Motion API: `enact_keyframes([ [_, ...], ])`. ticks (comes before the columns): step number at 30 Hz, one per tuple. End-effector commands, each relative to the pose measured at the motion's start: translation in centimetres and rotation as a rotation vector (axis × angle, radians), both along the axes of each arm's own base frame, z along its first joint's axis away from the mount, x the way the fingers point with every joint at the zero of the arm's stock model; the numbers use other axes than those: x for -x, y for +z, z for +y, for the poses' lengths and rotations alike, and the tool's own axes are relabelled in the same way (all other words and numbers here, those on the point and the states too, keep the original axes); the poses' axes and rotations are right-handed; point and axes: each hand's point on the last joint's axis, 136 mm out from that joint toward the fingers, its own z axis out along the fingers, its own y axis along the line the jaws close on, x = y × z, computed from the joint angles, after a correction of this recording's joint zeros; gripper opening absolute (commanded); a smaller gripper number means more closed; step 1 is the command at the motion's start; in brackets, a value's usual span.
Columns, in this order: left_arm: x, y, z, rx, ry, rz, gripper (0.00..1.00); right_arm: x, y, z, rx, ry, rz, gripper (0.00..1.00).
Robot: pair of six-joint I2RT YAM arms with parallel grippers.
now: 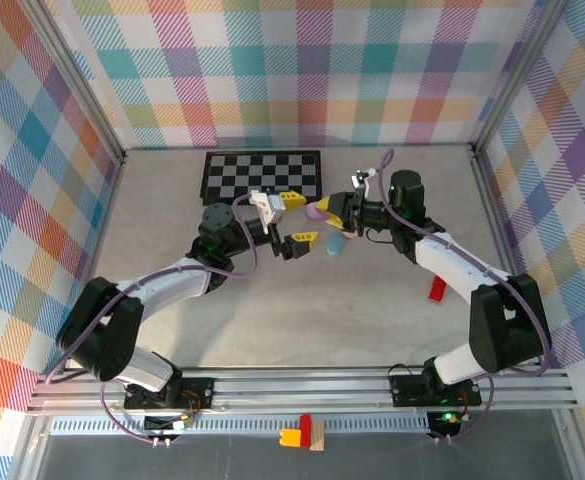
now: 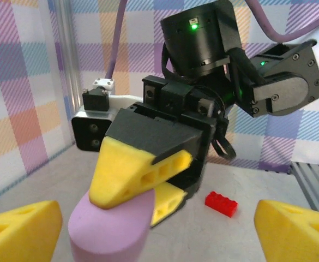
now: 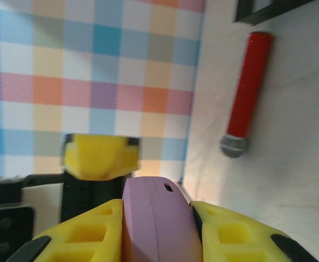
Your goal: Insert the wireless bluetooth earbuds into the charging case
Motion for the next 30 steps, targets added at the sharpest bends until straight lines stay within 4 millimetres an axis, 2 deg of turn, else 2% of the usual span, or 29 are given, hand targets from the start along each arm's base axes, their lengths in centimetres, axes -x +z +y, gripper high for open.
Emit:
enact_keyframes([
  [1,1.2,-2.9,0.5,-0.142,0.009,0.055,0.99,0.5,-3.9,-1.7,0.169,-0.052,-0.004,0.19],
  [6,3.9,-7.0,0.8,-0.339,0.000,0.128,1.00,2.2,-9.5,-2.9,0.267,-0.065,0.106,0.19],
  [10,4.8,-9.6,1.2,-0.436,0.014,0.174,1.00,3.4,-13.7,-3.7,0.318,-0.082,0.185,0.19],
  [17,4.9,-11.8,1.2,-0.486,0.016,0.204,1.00,4.4,-19.5,-4.8,0.405,-0.103,0.277,0.18],
  [22,5.0,-12.0,1.0,-0.494,0.005,0.202,1.00,4.6,-21.8,-5.5,0.462,-0.114,0.301,0.21],
  [24,5.1,-12.0,1.0,-0.499,0.003,0.196,1.00,4.6,-22.0,-5.8,0.488,-0.121,0.295,0.24],
  [26,5.1,-12.2,1.2,-0.511,0.006,0.194,1.00,4.4,-21.6,-6.1,0.509,-0.133,0.277,0.35],
  [30,4.8,-12.8,2.0,-0.560,0.036,0.171,1.00,3.9,-20.4,-7.5,0.600,-0.176,0.209,0.65],
])
